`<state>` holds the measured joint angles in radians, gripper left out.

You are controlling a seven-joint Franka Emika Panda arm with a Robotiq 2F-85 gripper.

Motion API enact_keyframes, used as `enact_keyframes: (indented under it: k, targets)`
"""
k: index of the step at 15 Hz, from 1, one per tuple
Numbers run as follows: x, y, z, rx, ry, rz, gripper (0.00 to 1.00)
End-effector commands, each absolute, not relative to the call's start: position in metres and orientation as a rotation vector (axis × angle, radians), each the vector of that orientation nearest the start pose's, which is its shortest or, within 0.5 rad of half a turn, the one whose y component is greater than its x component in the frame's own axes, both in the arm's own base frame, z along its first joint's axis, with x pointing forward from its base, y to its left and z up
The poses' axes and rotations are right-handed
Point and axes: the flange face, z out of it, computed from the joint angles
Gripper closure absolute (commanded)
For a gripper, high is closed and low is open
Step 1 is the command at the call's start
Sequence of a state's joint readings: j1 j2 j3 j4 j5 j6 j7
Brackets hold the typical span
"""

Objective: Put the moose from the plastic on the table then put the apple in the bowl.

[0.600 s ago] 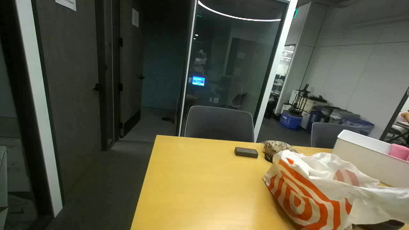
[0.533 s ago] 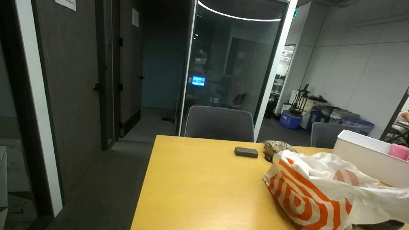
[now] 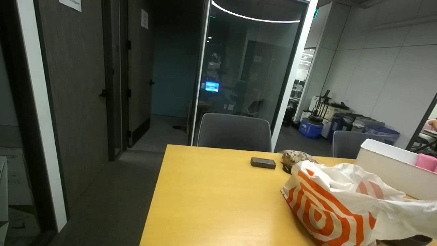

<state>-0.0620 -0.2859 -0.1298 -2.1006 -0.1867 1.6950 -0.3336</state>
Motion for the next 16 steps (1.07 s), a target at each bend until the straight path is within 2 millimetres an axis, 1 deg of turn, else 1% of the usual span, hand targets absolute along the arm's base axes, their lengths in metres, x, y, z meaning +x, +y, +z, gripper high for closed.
enact_keyframes:
  k: [1, 3, 5, 8, 11, 13, 16]
  targets:
    - [0.446, -0.109, 0.530, -3.229, -0.297, 0.253, 0.00]
    - [0.449, -0.105, 0.529, -3.218, -0.305, 0.244, 0.00]
    - [0.456, -0.100, 0.531, -3.208, -0.324, 0.211, 0.00]
    - [0.474, -0.085, 0.528, -3.205, -0.393, 0.147, 0.00]
    - [0.499, -0.068, 0.505, -3.193, -0.441, 0.119, 0.00]
    - [0.512, -0.058, 0.481, -3.169, -0.467, 0.135, 0.00]
    - [0.522, -0.050, 0.439, -3.118, -0.459, 0.204, 0.00]
